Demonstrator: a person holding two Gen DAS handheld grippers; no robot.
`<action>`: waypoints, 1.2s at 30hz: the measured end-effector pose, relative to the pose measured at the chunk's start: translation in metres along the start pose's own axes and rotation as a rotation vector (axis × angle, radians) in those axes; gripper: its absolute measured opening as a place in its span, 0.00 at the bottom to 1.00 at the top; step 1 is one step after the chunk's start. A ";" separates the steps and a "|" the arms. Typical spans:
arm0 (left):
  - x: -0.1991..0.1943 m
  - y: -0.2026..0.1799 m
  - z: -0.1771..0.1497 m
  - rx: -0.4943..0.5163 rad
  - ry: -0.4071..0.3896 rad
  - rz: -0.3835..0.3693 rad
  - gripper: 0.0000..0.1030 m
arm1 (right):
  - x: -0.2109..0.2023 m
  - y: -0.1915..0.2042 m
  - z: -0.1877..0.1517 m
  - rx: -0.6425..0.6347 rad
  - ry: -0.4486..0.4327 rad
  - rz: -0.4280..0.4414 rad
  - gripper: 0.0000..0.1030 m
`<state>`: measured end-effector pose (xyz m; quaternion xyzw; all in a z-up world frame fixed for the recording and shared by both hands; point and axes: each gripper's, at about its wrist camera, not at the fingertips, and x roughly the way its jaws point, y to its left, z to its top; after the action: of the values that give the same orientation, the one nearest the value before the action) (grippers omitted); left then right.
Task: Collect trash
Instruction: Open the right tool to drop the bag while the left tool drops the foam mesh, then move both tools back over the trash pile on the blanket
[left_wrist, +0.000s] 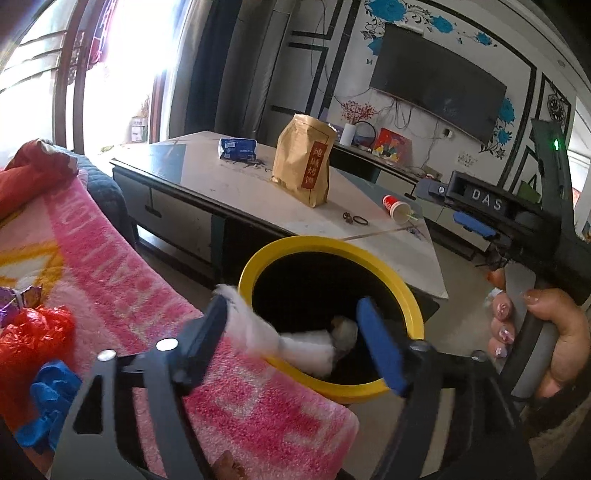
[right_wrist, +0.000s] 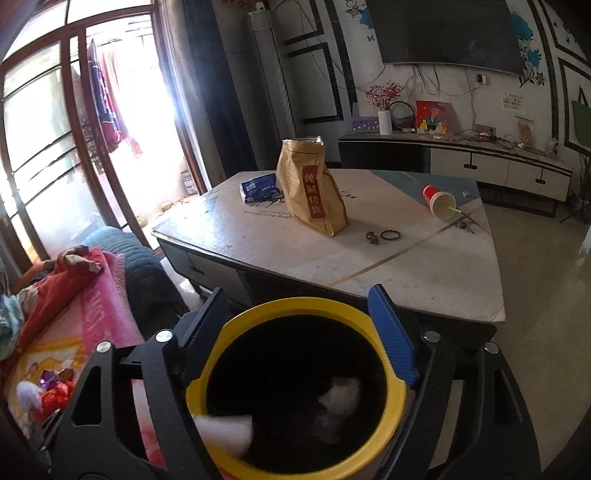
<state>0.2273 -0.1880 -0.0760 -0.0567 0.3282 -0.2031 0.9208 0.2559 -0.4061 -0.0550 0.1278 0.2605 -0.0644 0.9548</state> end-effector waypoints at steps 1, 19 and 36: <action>-0.005 0.002 0.001 -0.007 -0.007 0.002 0.76 | -0.002 0.002 0.000 -0.005 0.003 0.003 0.68; -0.095 0.053 0.018 -0.091 -0.146 0.115 0.92 | -0.045 0.064 -0.007 -0.112 -0.014 0.120 0.75; -0.148 0.100 0.011 -0.179 -0.221 0.190 0.92 | -0.080 0.123 -0.022 -0.220 -0.017 0.251 0.76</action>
<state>0.1643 -0.0362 -0.0057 -0.1291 0.2455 -0.0776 0.9576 0.1998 -0.2778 -0.0061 0.0533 0.2400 0.0832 0.9657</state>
